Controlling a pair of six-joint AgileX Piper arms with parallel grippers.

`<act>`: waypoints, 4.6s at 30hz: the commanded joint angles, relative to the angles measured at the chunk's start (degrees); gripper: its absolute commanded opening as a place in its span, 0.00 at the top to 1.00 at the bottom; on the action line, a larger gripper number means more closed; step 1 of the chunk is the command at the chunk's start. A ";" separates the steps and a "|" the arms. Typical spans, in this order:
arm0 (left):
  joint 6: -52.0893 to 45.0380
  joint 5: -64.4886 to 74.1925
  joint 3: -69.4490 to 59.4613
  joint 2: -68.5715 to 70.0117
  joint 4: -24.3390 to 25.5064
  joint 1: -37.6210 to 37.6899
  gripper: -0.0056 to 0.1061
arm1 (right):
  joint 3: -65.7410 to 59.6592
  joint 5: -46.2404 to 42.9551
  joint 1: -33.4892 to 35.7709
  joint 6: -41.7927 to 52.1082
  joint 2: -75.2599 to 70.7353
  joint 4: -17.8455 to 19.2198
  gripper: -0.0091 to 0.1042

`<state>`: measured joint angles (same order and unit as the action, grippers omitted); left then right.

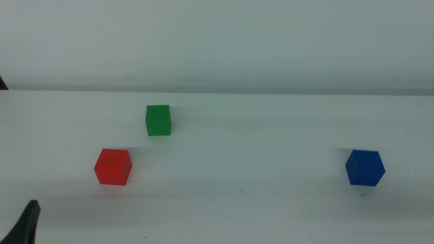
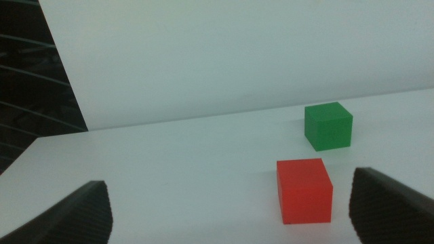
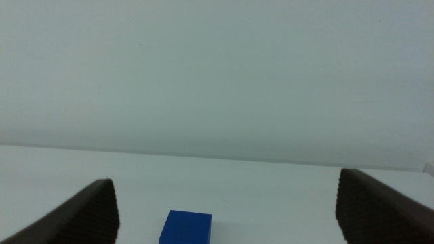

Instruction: Stack red cubes first, then green, then blue cubes in a specific spot.

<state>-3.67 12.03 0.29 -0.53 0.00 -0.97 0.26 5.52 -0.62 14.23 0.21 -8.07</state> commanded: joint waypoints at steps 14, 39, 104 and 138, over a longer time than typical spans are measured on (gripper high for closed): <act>0.05 46.81 51.29 -52.10 -5.11 -0.08 0.11 | -2.41 -0.38 -0.44 0.34 -2.24 0.25 0.17; 11.54 46.63 72.09 -96.78 0.91 11.22 0.11 | -2.41 -0.38 -0.44 0.34 -2.24 0.25 0.17; 17.51 42.58 72.10 -105.67 1.84 13.62 0.97 | -2.41 -0.38 -0.44 0.34 -2.24 0.25 0.17; 46.07 62.33 109.09 -129.41 3.78 43.27 0.96 | -2.41 -0.38 -0.44 0.34 -2.24 0.25 0.17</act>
<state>41.28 69.69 110.16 -129.96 4.04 42.29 0.26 5.52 -0.62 14.23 0.21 -8.07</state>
